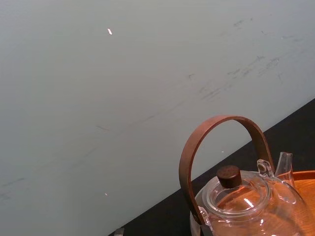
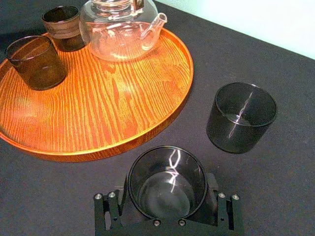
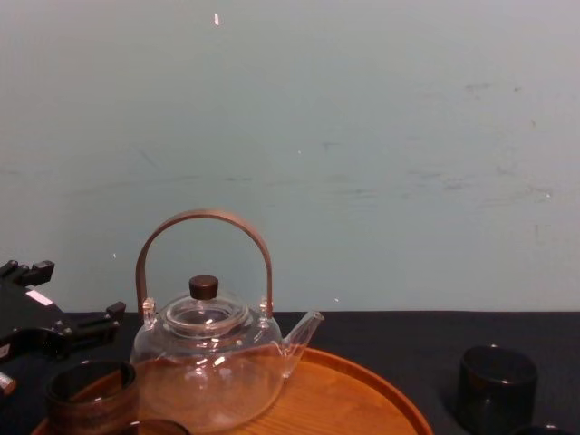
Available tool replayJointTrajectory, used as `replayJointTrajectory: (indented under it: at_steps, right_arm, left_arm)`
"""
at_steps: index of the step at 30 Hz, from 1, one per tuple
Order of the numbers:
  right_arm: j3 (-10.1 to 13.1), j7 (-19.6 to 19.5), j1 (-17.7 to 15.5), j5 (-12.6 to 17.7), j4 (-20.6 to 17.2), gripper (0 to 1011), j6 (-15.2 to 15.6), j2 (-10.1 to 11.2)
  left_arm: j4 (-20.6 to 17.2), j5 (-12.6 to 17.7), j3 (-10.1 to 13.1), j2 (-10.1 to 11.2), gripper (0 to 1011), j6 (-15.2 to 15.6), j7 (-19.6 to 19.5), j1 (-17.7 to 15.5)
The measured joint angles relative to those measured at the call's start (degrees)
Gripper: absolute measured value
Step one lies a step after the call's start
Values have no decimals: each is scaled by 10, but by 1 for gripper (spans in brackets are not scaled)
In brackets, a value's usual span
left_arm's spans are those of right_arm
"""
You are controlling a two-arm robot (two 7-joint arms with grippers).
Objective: Pick up the glass from the table and place it on the tray.
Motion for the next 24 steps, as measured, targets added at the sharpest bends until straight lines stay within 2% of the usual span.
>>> replayJointTrajectory:
  at_steps: [6,24]
  right_arm:
    - [1,0,0,1,0,906,0,0]
    - [2,1,-1,2,0,905,0,1]
  left_arm:
    - [0,0,0,0,1001,0,0,0]
    - [0,0,0,0,1001,0,0,0]
